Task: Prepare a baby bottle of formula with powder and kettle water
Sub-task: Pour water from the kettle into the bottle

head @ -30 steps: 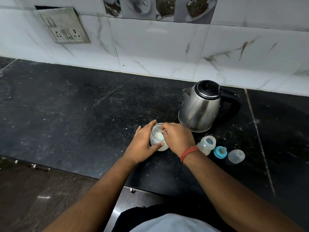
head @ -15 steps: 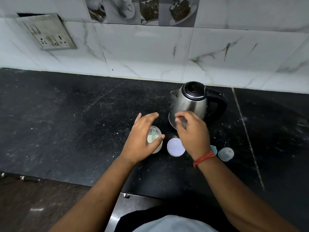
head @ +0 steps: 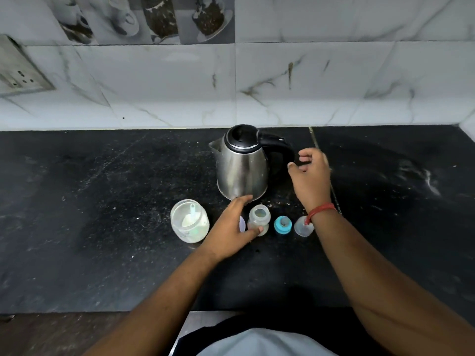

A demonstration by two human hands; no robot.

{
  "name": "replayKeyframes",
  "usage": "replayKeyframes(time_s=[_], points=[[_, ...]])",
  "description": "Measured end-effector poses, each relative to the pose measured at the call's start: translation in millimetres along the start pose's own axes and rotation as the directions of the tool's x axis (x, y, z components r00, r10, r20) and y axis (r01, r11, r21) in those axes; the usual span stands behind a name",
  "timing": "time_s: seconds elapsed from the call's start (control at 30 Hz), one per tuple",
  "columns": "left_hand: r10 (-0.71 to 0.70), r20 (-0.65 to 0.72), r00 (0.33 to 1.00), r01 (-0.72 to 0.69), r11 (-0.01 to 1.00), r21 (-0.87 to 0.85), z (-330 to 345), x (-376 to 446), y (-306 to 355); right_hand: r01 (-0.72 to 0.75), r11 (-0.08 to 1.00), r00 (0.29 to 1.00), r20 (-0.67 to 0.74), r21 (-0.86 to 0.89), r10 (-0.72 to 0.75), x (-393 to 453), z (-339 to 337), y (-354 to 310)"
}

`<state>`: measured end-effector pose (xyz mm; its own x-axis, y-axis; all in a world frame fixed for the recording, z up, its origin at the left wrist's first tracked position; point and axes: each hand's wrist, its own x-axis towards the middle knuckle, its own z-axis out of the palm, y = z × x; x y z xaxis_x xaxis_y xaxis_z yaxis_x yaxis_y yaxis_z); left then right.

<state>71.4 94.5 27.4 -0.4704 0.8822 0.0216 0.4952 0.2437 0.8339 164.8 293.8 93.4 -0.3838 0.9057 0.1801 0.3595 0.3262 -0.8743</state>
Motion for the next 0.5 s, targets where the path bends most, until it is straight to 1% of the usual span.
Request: replayKeyframes(time_s=[0.17,0.23,0.3,0.4,0.5], points=[[-0.113,0.004,0.994,0.113,0.994,-0.004,16,9,-10,-0.102,0.995,0.984,0.148,0.008,0.1,25,10,19],[-0.119,0.014,0.993,0.118,0.993,0.018,20,12,-9,-0.134,0.991,0.968,0.217,0.022,0.126,32,14,23],[-0.11,0.013,0.994,0.109,0.993,0.039,25,14,-4,-0.167,0.983,0.947,0.289,0.075,0.139,36,19,26],[-0.094,-0.005,0.996,0.094,0.995,0.043,31,16,1,-0.215,0.965,0.939,0.305,0.148,0.162,43,25,24],[-0.102,-0.004,0.995,0.102,0.995,0.005,35,17,1,-0.258,0.94,0.933,0.31,0.221,0.183,51,30,20]])
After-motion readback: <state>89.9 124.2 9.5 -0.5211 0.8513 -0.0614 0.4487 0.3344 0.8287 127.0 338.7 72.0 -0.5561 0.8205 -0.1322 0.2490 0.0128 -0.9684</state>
